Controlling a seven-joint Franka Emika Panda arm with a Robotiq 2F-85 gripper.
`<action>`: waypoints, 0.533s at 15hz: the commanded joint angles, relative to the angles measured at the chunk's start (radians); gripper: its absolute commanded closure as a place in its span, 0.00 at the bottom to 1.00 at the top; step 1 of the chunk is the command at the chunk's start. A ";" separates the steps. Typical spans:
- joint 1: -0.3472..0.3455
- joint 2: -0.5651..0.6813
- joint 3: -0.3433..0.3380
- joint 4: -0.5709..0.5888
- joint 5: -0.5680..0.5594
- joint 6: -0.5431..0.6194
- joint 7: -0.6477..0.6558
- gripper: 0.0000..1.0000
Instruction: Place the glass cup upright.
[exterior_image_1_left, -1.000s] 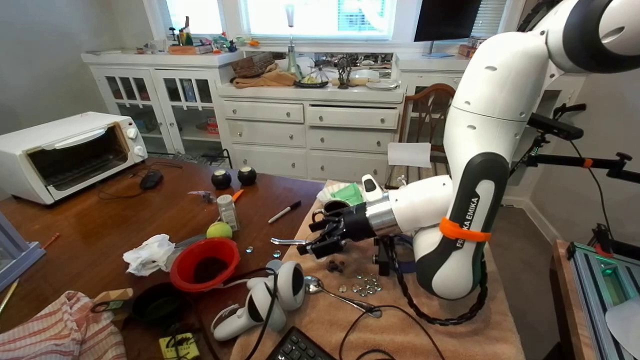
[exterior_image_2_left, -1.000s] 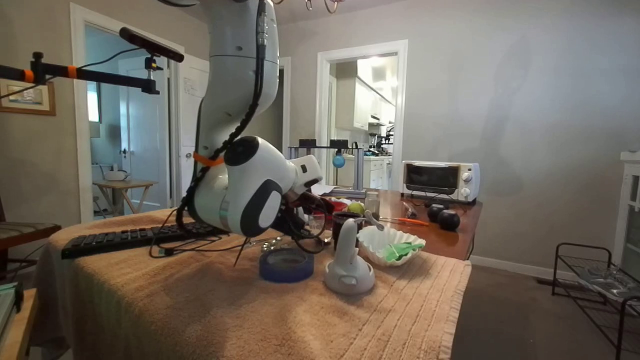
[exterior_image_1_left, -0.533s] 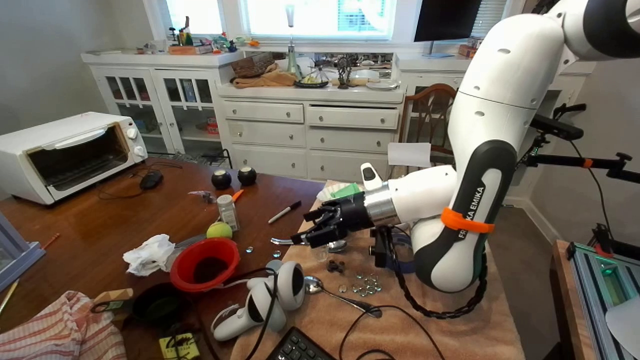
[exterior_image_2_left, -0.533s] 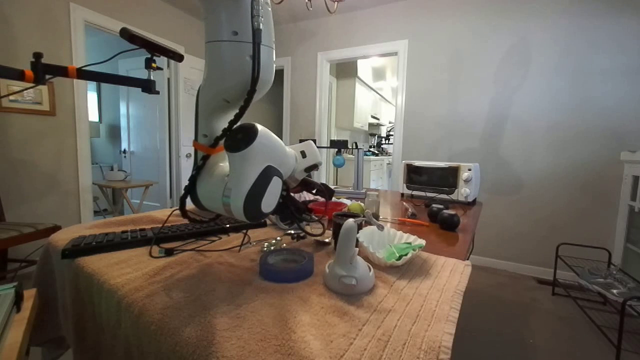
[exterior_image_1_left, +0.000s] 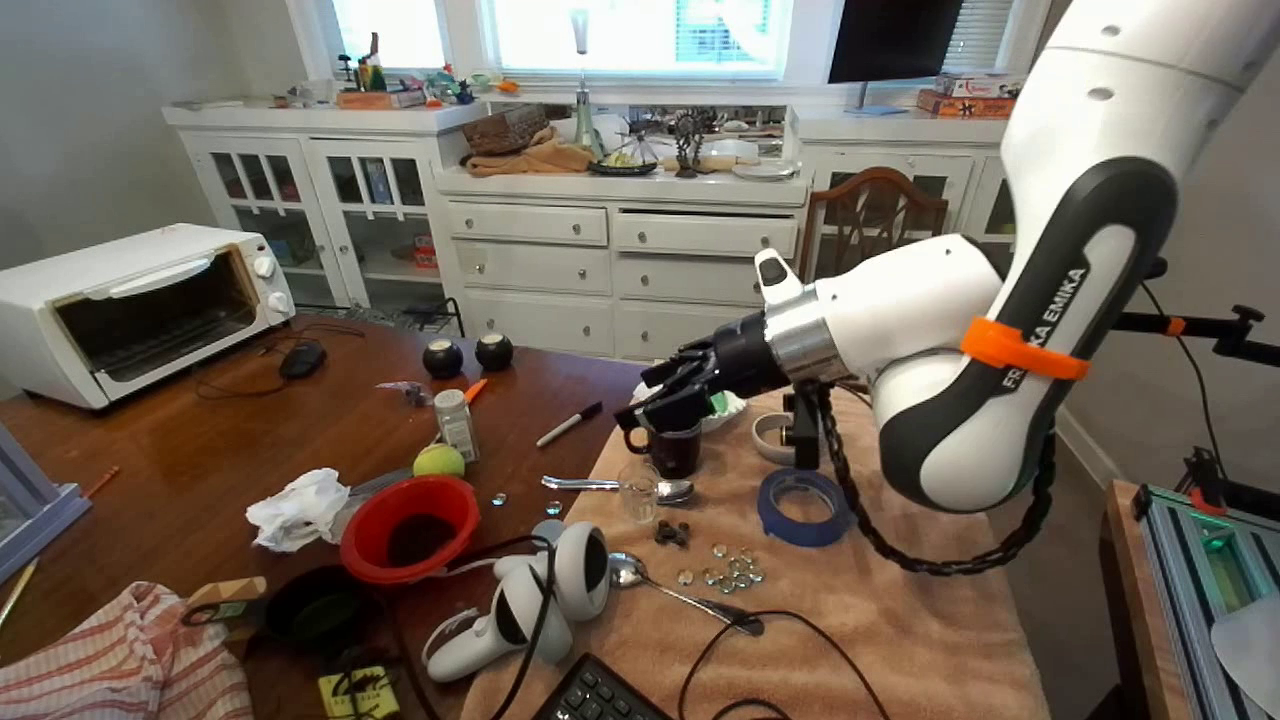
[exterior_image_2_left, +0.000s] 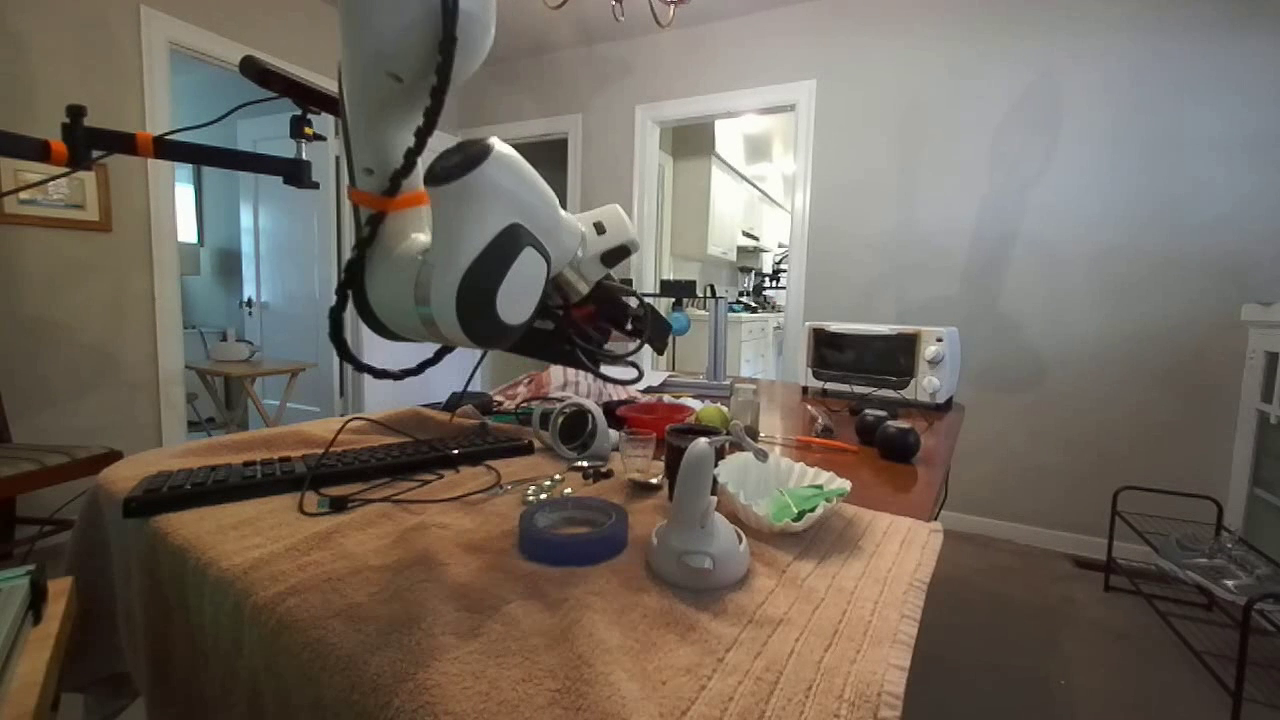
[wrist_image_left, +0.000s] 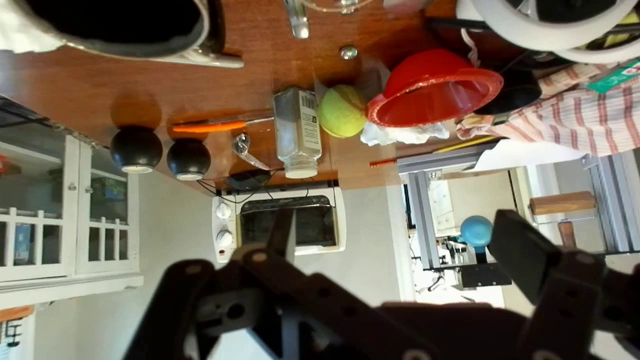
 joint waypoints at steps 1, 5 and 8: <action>-0.028 -0.254 -0.010 -0.158 -0.046 -0.265 0.024 0.00; -0.099 -0.463 0.010 -0.241 -0.225 -0.564 0.115 0.00; -0.034 -0.513 -0.015 -0.238 -0.365 -0.706 0.225 0.00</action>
